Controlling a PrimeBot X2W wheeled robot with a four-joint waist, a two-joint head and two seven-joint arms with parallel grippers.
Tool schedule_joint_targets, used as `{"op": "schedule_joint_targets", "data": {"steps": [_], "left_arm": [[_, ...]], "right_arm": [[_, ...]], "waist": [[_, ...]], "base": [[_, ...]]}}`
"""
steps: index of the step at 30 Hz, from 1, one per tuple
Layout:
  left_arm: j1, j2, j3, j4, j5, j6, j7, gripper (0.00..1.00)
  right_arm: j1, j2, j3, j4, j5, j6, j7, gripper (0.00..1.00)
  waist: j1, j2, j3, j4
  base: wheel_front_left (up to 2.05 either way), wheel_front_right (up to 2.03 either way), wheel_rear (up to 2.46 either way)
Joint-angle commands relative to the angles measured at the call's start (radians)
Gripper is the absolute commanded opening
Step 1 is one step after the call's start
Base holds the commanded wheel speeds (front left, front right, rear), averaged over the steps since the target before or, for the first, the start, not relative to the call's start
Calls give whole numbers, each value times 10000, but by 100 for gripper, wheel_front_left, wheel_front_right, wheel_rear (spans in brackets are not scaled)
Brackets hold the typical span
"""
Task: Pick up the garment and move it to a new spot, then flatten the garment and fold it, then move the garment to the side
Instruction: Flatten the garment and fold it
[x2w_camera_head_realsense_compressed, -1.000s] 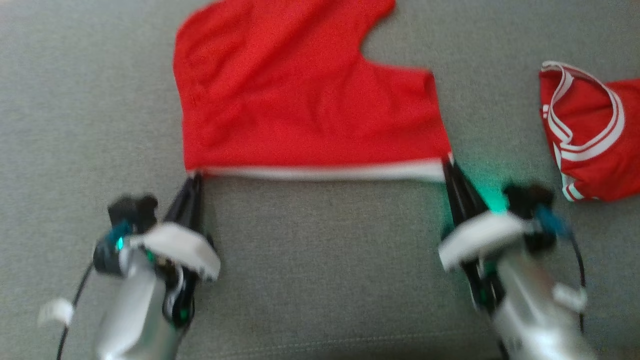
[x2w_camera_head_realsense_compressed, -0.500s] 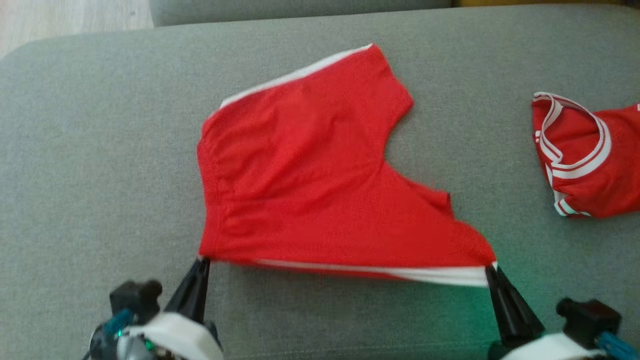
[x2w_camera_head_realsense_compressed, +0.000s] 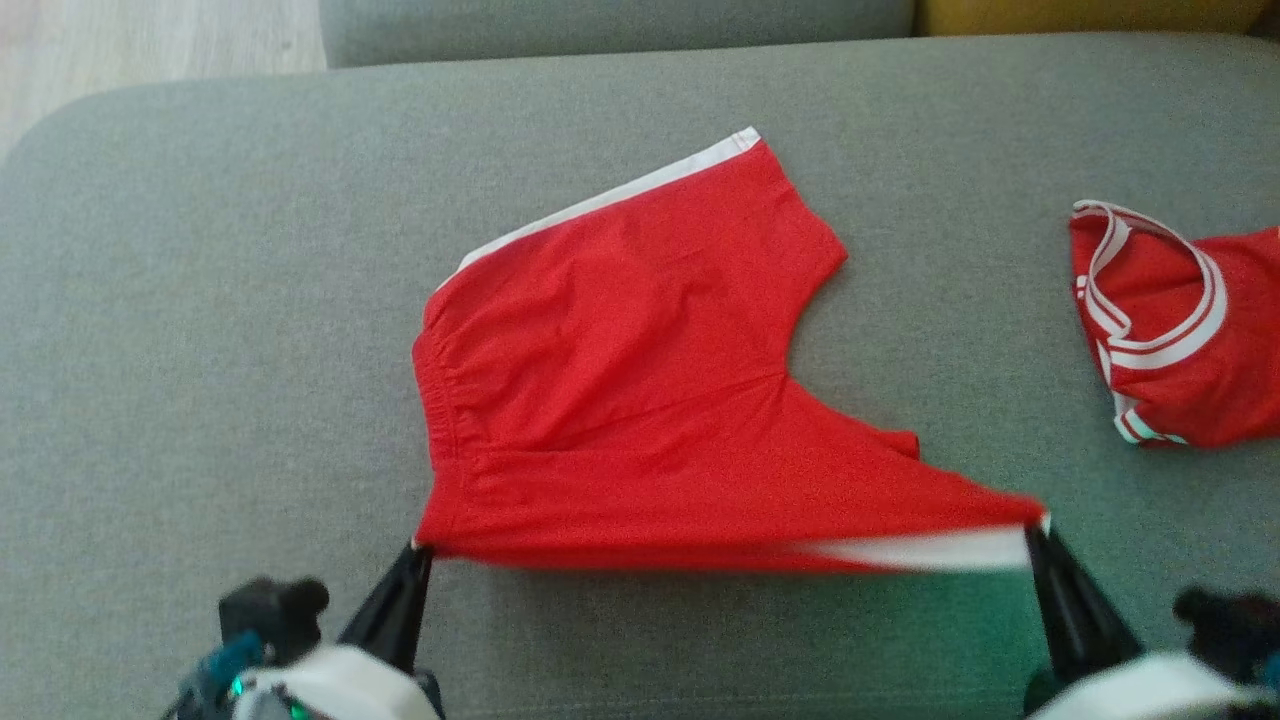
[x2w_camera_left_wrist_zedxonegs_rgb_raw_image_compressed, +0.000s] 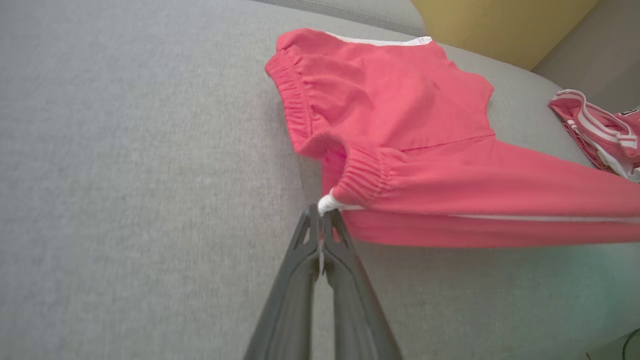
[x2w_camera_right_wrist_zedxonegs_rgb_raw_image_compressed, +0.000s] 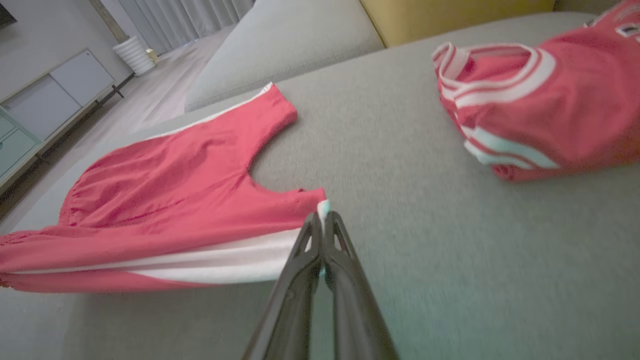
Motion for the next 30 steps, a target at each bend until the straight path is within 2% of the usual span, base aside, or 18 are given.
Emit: {"op": "schedule_joint_targets", "data": {"steps": [1, 8, 19, 25, 30], "left_arm": [[-759, 250, 560, -249, -36, 55, -3, 0], [-2974, 334, 508, 567, -191, -389, 492, 0], [-6333, 4, 300, 2936, -460, -1172, 504, 0], [-7571, -374, 103, 4414, -608, -1476, 246, 0], [-8283, -708, -156, 5718, -826, -1736, 83, 0]], "right_arm": [[-779, -171, -42, -269, -130, 65, 8, 0], [-4429, -170, 5, 1440, -226, 65, 174, 0], [-10340, -556, 1446, 6239, 6, 65, 7, 0], [-12107, -876, 1991, 8752, 415, 65, -590, 0], [-12910, -1007, 2533, 10270, 778, 65, -1275, 0]], "waist": [[0, -1, 121, 39], [0, -1, 1065, 305], [0, -1, 2509, 901], [0, -1, 2710, 1379], [0, -1, 2794, 1672]], "base": [[0, 0, 0], [0, 0, 0], [0, 0, 0], [0, 0, 0], [0, 0, 0]]}}
